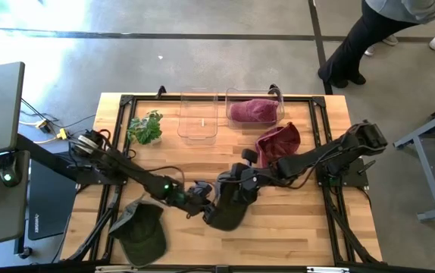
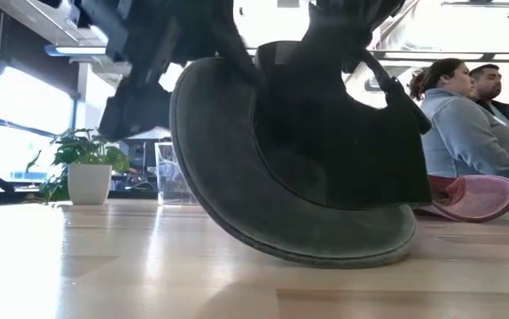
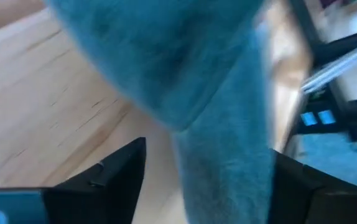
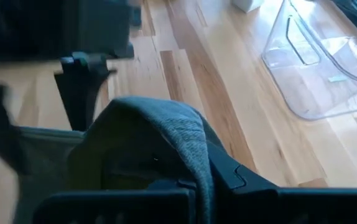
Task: Pick & Place hat
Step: Put the right black cap into the left transparent bin
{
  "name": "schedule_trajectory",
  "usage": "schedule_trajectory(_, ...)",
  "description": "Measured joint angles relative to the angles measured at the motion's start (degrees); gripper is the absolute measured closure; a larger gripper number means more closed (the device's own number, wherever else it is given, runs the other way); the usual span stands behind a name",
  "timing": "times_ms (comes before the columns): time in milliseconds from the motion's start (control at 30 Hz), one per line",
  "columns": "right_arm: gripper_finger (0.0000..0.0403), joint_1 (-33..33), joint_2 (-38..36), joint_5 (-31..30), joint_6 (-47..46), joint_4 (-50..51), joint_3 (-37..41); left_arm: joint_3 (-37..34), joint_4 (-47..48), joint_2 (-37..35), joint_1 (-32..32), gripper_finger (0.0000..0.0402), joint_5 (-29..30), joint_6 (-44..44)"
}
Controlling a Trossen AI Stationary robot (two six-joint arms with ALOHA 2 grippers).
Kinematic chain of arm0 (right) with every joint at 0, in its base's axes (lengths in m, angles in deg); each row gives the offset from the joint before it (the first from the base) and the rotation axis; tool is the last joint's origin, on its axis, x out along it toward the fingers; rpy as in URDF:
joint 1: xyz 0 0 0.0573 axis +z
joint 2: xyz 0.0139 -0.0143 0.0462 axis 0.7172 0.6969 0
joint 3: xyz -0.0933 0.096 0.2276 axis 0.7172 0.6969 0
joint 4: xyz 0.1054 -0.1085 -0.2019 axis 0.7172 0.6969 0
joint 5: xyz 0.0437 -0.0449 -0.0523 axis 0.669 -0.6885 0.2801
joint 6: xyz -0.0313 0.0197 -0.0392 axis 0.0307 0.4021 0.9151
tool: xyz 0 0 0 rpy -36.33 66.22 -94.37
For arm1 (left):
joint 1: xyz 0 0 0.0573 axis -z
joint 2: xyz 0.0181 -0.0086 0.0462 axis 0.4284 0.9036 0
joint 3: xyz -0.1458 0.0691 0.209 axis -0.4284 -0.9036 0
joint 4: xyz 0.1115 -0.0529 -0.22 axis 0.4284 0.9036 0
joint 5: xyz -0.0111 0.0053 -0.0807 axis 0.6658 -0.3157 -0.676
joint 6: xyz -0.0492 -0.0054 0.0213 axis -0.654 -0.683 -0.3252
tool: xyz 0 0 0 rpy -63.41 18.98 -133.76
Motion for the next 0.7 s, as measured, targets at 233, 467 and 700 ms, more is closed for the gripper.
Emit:
schedule_trajectory(233, 0.0399, -0.1, -1.33, 1.2, -4.02, 0.02, 0.0, 2.98, 8.31, 1.35, 0.14, 0.0287, 1.95, -0.42)
schedule_trajectory(467, 0.0372, -0.54, -3.31, 14.39, -10.01, 0.78, 0.08, 3.2, 13.45, 0.39, 0.19, 0.0392, 1.9, -2.06)
schedule_trajectory(700, 0.0249, -2.8, -13.37, 26.74, -16.9, 6.47, 0.0, 3.16, 14.67, -0.06, 0.13, 0.0399, 1.56, -1.77)
